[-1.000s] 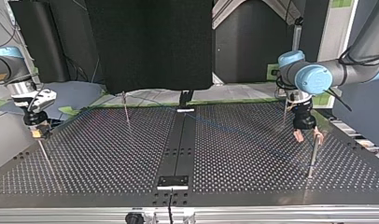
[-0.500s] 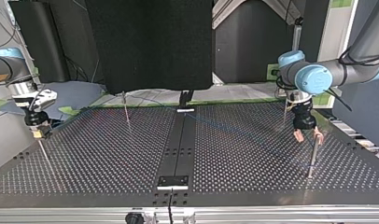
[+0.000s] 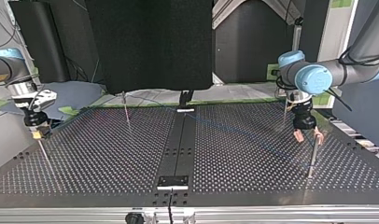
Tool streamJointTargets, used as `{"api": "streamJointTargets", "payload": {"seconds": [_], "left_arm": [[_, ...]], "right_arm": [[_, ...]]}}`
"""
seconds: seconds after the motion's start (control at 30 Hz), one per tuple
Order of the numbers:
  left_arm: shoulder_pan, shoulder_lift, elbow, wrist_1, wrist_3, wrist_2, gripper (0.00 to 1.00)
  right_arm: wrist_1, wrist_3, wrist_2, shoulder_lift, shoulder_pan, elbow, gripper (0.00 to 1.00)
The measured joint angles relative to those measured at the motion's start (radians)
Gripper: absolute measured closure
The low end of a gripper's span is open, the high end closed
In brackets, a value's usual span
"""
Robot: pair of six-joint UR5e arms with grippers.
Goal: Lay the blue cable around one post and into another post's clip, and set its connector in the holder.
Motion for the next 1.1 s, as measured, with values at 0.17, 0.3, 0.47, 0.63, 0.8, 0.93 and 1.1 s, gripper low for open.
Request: {"api": "streamJointTargets", "payload": {"seconds": [0.17,0.3,0.47,0.63,0.8,0.93,1.1], "left_arm": [[0.0,0.0,0.0,0.0,0.0,0.0,0.02],[0.0,0.0,0.0,0.0,0.0,0.0,0.02],[0.0,0.0,0.0,0.0,0.0,0.0,0.02],[0.0,0.0,0.0,0.0,0.0,0.0,0.02],[0.0,0.0,0.0,0.0,0.0,0.0,0.02],[0.0,0.0,0.0,0.0,0.0,0.0,0.02],[0.0,0.0,0.0,0.0,0.0,0.0,0.02]], "right_arm": [[-0.002,0.0,0.0,0.002,-0.002,0.0,0.98],[-0.004,0.001,0.0,0.003,-0.002,0.0,0.98],[-0.005,-0.002,0.0,0.005,-0.002,0.001,0.98],[-0.009,-0.005,0.0,0.007,0.0,0.001,0.98],[-0.016,-0.006,0.0,0.008,0.002,0.001,0.98],[-0.023,-0.006,0.0,0.009,0.004,0.001,0.98],[-0.027,-0.006,0.0,0.01,0.004,0.001,0.98]]}}
